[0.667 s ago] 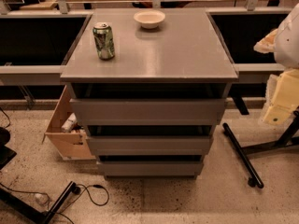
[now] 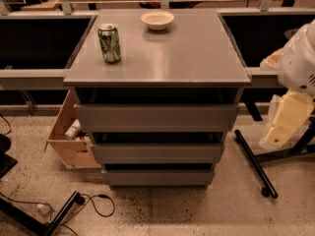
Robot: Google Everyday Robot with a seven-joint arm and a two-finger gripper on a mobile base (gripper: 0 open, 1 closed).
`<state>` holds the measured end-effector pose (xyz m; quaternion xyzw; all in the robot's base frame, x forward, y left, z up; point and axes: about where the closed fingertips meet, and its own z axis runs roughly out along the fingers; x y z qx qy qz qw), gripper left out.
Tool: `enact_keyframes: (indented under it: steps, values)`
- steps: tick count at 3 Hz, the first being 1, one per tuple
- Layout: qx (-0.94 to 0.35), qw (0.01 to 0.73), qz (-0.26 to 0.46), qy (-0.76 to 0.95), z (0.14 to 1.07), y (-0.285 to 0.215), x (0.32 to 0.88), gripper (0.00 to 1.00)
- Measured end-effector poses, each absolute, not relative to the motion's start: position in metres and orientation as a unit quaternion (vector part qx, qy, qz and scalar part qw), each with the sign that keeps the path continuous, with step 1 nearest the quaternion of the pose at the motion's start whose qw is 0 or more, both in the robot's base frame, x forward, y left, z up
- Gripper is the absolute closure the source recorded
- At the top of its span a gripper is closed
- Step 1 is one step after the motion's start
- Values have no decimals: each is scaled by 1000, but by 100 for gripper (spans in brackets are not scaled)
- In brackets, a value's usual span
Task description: Open bottom drawer
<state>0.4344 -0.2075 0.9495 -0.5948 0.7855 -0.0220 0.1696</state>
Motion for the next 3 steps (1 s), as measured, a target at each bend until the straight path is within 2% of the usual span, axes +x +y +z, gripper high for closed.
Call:
enact_keyframes:
  steps: [1,2,3]
  values:
    - [-588,180,-27,788,907,-197,419,0]
    - [-595,173,-61,782,834,-184,405,0]
    - [-612,132,-77,776,756,-185,396,0]
